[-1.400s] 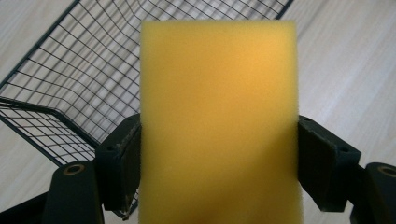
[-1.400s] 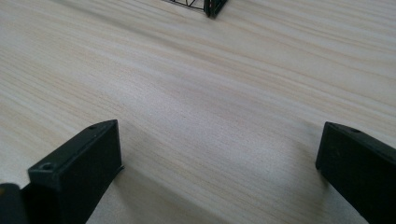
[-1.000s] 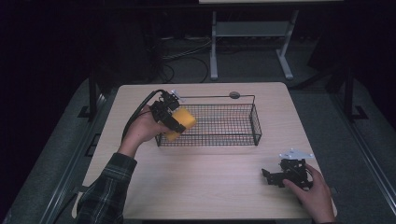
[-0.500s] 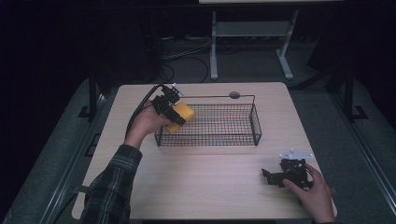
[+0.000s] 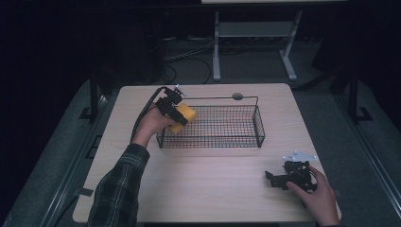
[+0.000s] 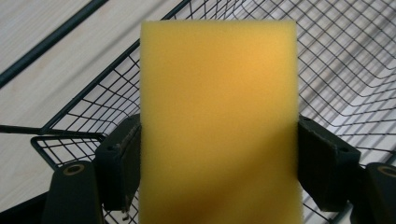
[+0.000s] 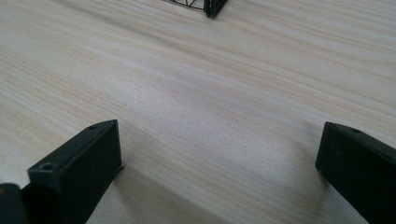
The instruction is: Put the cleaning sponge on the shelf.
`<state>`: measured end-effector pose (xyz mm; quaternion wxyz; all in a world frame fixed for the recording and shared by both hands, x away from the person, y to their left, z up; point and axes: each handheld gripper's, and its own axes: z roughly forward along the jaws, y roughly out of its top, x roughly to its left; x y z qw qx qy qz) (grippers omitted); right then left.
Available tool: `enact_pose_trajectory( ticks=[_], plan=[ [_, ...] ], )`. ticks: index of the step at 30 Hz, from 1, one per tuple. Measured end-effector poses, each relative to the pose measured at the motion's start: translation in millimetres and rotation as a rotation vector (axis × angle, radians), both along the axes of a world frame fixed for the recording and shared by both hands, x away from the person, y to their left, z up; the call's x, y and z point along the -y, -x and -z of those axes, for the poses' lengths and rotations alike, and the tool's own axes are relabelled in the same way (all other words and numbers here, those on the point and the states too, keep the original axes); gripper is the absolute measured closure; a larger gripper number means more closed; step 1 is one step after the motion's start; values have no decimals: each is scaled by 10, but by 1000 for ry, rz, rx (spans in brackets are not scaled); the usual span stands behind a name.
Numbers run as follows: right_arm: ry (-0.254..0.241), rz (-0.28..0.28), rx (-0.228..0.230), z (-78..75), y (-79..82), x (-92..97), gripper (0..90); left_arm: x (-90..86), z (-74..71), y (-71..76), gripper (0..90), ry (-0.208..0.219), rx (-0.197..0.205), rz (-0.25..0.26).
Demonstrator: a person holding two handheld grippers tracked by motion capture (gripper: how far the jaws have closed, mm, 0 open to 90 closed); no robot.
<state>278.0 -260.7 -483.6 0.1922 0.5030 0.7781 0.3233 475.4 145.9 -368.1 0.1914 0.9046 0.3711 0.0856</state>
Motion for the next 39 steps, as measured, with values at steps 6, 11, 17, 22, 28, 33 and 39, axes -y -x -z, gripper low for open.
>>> enact_pose_trajectory(
  ticks=[6,11,17,22,28,33,39],
  plan=[
    [0,0,0,0,0,0,0,-3,130,-29,245,-3,-18,-13],
    [-1,1,0,1,0,-1,0,-26,246,-51,245,0,-36,-24],
    [-1,1,0,0,0,-1,0,-22,306,-54,245,-8,-45,-23],
    [0,1,0,0,0,-1,0,3,352,-52,245,-16,-58,-19],
    [0,1,0,0,0,0,0,16,384,-54,244,-27,-69,-11],
    [-1,1,0,1,0,-1,0,26,412,-46,238,-31,-84,-10],
    [-1,1,0,1,0,-1,0,26,422,-41,229,-39,-86,-7]
  ],
)
